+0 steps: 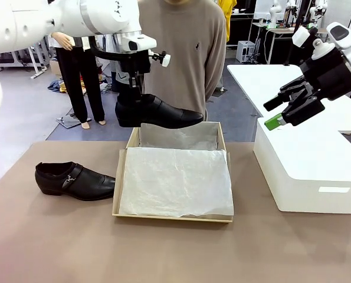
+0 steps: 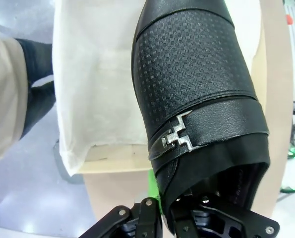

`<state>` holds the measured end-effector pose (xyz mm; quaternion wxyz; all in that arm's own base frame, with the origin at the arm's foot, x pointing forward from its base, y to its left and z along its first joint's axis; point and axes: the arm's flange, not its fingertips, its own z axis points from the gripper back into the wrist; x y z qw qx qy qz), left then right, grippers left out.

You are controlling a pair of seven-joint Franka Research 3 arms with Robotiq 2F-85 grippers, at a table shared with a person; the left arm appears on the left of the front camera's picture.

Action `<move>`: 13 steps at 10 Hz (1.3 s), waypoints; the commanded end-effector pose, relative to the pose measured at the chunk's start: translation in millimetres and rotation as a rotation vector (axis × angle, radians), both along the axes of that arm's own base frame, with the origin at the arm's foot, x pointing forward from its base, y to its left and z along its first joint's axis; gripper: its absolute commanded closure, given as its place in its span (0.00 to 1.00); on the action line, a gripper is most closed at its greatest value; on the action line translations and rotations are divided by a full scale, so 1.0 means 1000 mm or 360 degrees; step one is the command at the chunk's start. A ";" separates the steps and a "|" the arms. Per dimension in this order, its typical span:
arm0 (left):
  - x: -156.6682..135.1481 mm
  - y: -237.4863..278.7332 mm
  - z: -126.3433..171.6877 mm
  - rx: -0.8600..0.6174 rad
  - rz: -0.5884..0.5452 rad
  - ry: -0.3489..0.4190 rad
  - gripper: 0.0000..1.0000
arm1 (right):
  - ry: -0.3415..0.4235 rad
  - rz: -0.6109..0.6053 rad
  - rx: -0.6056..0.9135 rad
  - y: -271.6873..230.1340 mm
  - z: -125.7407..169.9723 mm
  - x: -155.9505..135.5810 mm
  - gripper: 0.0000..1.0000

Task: Pack the shoes into the box.
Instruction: Place one shoe of the Shoes into the Shoes Box.

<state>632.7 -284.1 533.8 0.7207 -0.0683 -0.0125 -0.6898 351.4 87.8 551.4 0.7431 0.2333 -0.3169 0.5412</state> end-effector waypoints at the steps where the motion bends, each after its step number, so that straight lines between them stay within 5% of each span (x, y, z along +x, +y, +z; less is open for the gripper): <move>1: 0.012 -0.017 0.007 0.0024 0.0021 -0.0016 1.00 | -0.0027 0.0036 0.0044 0.001 -0.001 0.003 0.00; 13: 0.059 -0.058 -0.055 0.0101 0.0016 -0.0093 1.00 | -0.0027 0.0036 0.0044 0.001 -0.001 0.003 0.00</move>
